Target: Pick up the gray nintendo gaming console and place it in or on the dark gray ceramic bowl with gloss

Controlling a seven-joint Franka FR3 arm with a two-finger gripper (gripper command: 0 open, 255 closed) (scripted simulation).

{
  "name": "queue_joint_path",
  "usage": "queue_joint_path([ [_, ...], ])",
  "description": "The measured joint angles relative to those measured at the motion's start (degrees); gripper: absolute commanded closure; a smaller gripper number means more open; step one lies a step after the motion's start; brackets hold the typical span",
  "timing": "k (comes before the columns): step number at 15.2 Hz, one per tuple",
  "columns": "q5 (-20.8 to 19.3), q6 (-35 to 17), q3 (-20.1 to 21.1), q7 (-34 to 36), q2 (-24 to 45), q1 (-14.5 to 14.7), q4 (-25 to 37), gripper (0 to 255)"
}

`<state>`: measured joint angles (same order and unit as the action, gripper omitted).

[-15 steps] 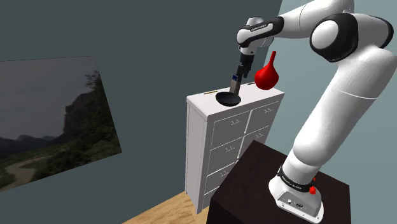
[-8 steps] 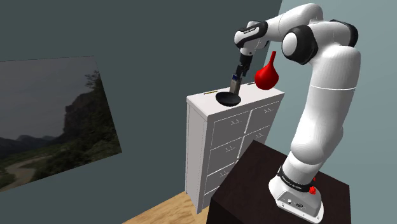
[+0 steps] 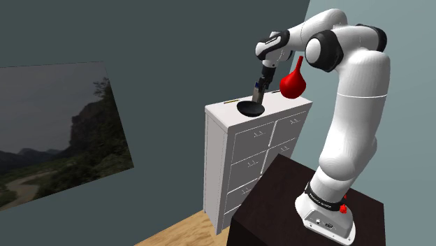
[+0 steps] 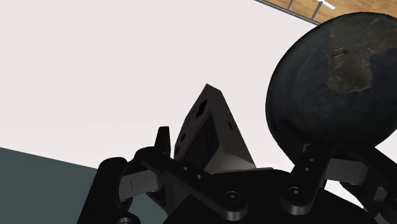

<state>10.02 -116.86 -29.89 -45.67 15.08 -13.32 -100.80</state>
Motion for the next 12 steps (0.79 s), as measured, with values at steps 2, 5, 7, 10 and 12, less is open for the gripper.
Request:
queue_joint_path([
  [2, 0.07, -0.19, 0.02, -0.05, 0.10, -0.02, -0.09, 0],
  [5, 0.09, -0.24, 0.02, -0.07, 0.12, -0.03, -0.10, 0],
  [7, 0.09, -0.24, 0.02, -0.07, 0.12, -0.03, -0.10, 255],
  [10, 0.08, -0.24, 0.01, -0.07, 0.11, -0.04, -0.09, 255],
  [12, 0.08, -0.23, 0.00, -0.06, 0.10, -0.04, -0.09, 255],
])
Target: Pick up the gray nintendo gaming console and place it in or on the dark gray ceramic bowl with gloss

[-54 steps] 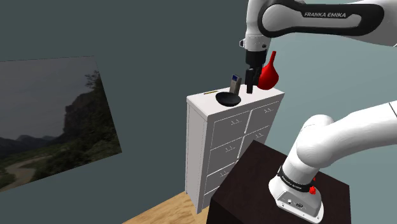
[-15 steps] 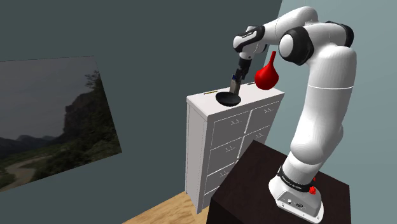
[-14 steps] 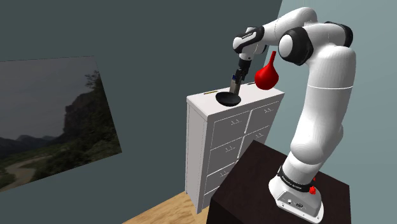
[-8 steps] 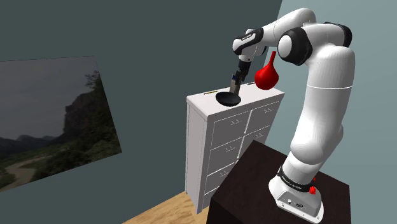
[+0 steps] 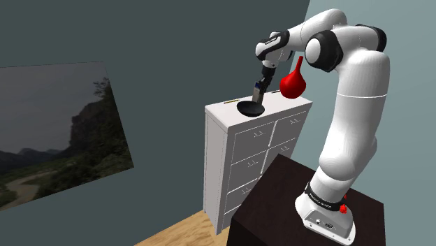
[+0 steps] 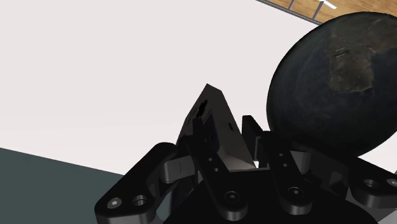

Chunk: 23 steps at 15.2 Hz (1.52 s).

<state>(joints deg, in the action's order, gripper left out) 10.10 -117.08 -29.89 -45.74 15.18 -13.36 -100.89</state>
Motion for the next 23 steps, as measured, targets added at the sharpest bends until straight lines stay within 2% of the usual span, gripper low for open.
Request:
queue_joint_path([
  [7, -0.19, 0.74, -0.04, 0.17, -0.24, 0.07, 0.51, 255],
  [23, -1.48, 12.37, -0.59, 1.38, -1.69, -0.22, 10.95, 255],
])
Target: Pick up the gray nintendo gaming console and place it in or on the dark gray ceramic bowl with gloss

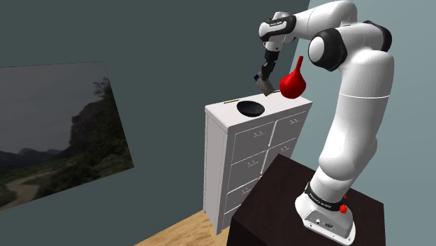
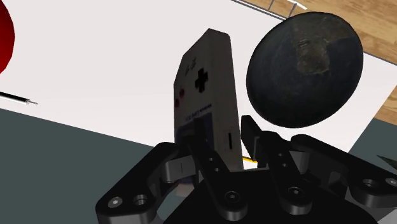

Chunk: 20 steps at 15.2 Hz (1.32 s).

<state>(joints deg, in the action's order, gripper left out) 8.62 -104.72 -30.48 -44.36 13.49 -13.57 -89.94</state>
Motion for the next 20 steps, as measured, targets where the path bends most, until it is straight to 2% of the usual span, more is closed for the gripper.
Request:
queue_joint_path([
  [6, -0.47, 4.17, 0.00, 0.87, -0.63, 0.25, 3.66, 255],
  [10, -5.02, 2.94, 1.06, 5.70, -9.01, 4.11, -4.66, 255],
  [14, -8.89, 3.64, 3.75, 12.14, -16.33, 7.34, -10.25, 255],
  [18, -11.86, 4.34, 6.90, 17.87, -23.13, 9.27, -15.77, 255],
  [20, -12.22, 3.42, 7.35, 18.67, -24.05, 9.44, -17.59, 255],
])
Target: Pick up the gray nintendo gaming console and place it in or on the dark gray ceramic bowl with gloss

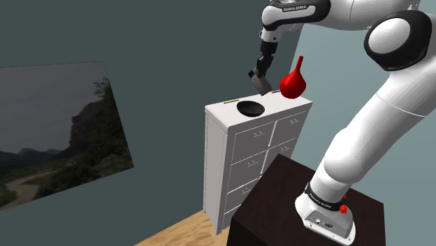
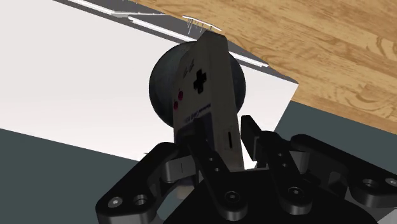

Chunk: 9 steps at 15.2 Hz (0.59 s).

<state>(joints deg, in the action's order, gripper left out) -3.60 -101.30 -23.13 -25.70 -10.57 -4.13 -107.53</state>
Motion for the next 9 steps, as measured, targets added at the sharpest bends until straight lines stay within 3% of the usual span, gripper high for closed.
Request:
queue_joint_path([
  [9, -0.24, -6.55, -0.09, 0.34, -0.24, -0.09, -6.82, 255],
])
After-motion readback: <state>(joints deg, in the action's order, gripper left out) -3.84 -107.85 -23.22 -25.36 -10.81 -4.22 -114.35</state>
